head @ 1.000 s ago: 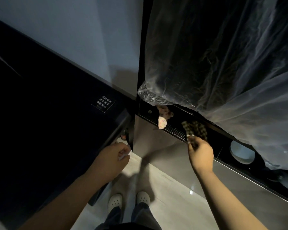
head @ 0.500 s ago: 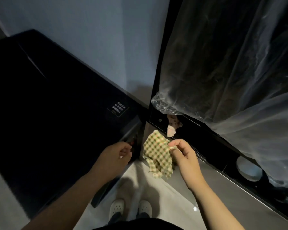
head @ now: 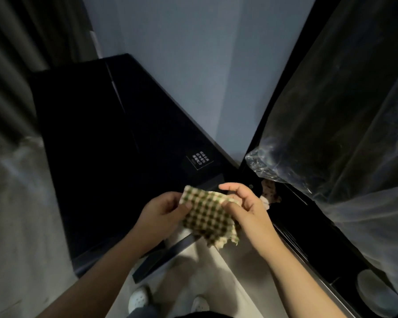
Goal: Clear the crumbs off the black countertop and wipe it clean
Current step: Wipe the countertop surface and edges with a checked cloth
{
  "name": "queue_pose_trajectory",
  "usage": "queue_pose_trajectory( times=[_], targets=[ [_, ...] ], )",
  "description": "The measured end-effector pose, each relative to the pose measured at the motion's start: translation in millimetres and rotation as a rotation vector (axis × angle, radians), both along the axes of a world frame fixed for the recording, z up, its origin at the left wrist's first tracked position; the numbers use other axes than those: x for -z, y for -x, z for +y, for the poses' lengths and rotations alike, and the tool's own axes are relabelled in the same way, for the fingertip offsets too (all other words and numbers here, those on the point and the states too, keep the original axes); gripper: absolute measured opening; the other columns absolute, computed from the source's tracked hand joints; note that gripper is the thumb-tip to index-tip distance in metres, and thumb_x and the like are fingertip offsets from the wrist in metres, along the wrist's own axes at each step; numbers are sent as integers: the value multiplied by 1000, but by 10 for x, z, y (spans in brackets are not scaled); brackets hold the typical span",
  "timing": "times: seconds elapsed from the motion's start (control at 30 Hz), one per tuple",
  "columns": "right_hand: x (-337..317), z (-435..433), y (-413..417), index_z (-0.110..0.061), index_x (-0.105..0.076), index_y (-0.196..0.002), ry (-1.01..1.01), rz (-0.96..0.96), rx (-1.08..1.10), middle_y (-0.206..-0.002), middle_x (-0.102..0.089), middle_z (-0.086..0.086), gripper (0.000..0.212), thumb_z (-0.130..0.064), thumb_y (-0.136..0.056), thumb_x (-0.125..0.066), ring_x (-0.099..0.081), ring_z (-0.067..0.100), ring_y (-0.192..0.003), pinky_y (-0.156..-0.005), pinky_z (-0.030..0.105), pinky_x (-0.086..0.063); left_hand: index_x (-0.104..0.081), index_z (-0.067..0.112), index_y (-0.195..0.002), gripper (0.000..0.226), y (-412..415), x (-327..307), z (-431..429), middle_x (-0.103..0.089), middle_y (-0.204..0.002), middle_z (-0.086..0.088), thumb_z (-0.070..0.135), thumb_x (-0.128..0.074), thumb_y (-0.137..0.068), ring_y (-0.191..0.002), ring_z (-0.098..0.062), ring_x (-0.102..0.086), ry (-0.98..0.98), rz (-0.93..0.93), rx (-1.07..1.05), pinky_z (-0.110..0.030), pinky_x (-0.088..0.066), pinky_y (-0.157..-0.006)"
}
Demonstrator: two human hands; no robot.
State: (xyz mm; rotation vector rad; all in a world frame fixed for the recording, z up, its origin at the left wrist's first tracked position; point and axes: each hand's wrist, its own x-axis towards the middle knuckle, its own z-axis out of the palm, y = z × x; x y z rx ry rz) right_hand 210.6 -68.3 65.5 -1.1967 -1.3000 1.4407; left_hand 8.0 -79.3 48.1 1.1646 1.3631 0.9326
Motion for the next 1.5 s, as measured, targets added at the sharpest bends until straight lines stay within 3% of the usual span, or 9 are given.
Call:
queue_pose_trajectory(
  times=[0.2,0.43,0.6,0.7,0.9,1.03,1.2,1.4,1.5],
  targets=[
    [60,-60,384,-16,-62,-120,317,401,49,-110,-71,8,50,-24,-72,-74,-68,18,-101,-78,25,-53,-64,15,-82,17,325,-31,-107,-70,-80,-4,30,-60,-89,-76,-17,-67,-57,124,-184,-24,-54,-60],
    [194,-195,1088,-16,-68,-96,218,174,61,-83,-56,17,19,-27,-81,-68,-57,31,-84,-79,47,-49,-59,27,-85,9,989,-111,-156,-66,-84,5,32,-56,-92,-76,-10,-63,-162,247,-133,-28,-52,-64],
    [199,-281,1664,-17,-59,-111,205,210,-3,-99,-69,8,33,-25,-80,-68,-68,22,-95,-80,38,-56,-58,32,-91,8,1654,-65,-163,-65,-82,10,38,-52,-91,-74,-4,-61,-203,411,7,-29,-50,-64],
    [234,-318,1970,-16,-57,-116,155,99,37,-109,-69,6,32,-12,-86,-67,-68,20,-98,-77,32,-56,-57,30,-86,11,1980,15,-132,-62,-72,10,37,-51,-92,-64,-5,-59,-203,430,112,-25,-46,-56],
    [283,-320,2113,-13,-67,-96,123,-73,297,-90,-73,7,8,-11,-90,-63,-70,22,-83,-70,34,-56,-59,36,-94,9,2455,253,-26,-56,-70,16,31,-62,-87,-71,16,-54,-116,512,139,-1,-37,-57],
    [369,-257,1918,-24,-70,-84,51,-318,447,-79,-73,-9,6,-20,-88,-67,-68,4,-72,-57,13,-48,-62,28,-97,11,2533,324,134,-60,-88,8,25,-64,-86,-80,3,-60,-117,511,205,-10,-46,-71],
    [536,-25,1573,-25,-66,-76,74,-517,585,-72,-70,-6,11,-24,-88,-65,-65,7,-69,-57,26,-47,-61,26,-106,17,2386,369,437,-60,-98,11,30,-61,-89,-89,1,-59,-96,559,302,-17,-50,-79],
    [744,523,1154,-25,-63,-81,41,-728,645,-70,-62,-14,8,-29,-88,-63,-56,-1,-68,-52,21,-38,-61,24,-109,20,2065,396,959,-60,-99,9,31,-58,-90,-90,-2,-58,-125,664,335,-21,-49,-83],
    [901,833,943,-22,-63,-79,42,-804,604,-70,-64,-5,13,-31,-88,-65,-59,12,-67,-55,28,-41,-60,22,-110,21,1887,443,1224,-59,-101,7,29,-59,-91,-91,-3,-57,-117,691,347,-19,-48,-84]
  ],
)
